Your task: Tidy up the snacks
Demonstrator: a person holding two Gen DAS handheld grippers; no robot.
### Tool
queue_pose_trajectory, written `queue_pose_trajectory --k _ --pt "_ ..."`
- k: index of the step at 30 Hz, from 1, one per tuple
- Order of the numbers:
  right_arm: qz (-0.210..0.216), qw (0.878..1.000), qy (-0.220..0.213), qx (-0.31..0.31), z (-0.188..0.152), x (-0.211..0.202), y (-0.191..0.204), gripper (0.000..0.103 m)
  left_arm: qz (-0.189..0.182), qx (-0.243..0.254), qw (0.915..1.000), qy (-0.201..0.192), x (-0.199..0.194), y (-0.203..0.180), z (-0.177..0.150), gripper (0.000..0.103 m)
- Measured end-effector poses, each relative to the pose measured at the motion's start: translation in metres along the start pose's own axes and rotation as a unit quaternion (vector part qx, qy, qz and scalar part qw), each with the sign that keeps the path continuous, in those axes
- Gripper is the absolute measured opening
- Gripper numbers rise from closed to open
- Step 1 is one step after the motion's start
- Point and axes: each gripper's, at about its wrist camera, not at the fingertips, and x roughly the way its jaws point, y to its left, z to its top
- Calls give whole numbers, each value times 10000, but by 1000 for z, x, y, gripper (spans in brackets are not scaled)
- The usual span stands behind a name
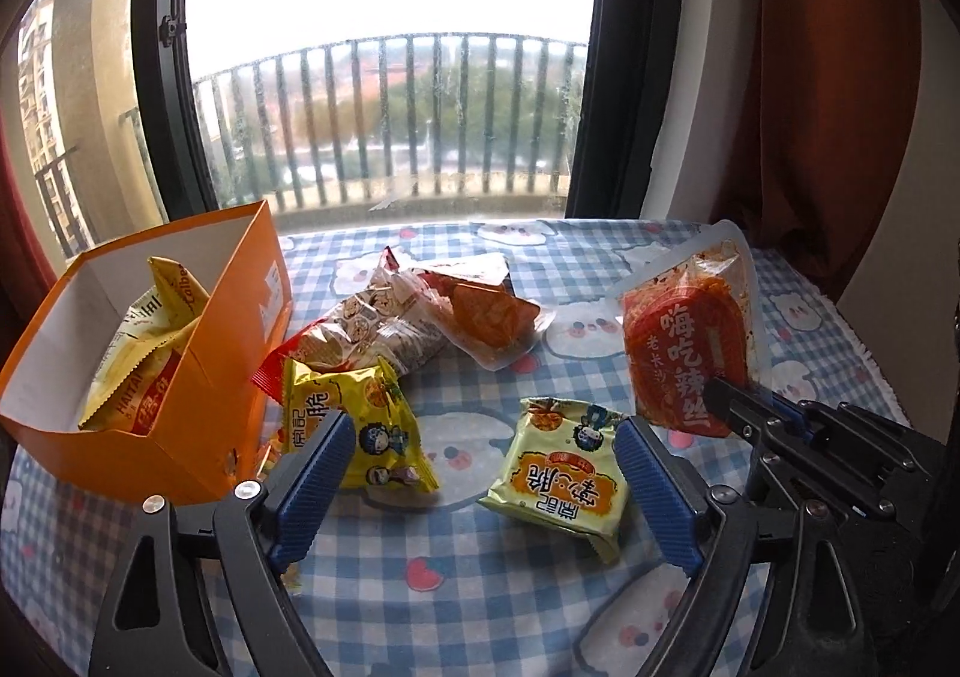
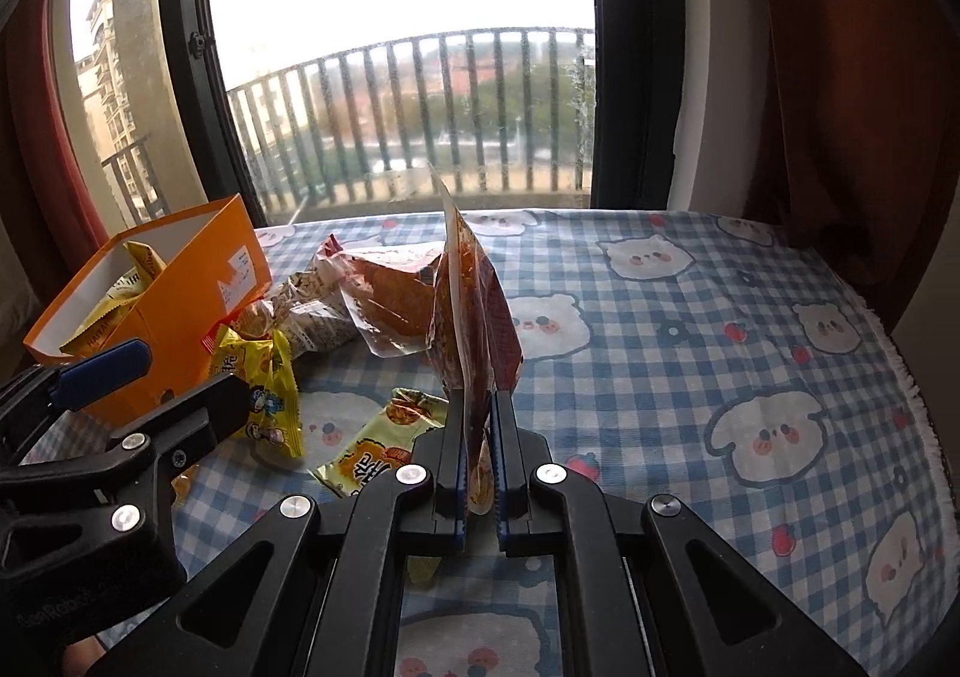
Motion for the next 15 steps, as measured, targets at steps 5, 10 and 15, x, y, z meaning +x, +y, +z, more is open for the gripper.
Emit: queue_pose_trajectory --k 5,10,15 --pt "-185 9997 13 128 -6 -1 -23 8 -79 213 9994 253 23 -24 -12 90" --pt "-275 9994 109 197 -14 3 -41 8 -91 279 9988 404 39 -41 -18 90" --pt "-285 9991 179 270 -19 9 -53 8 29 282 9984 492 54 -49 -21 90"
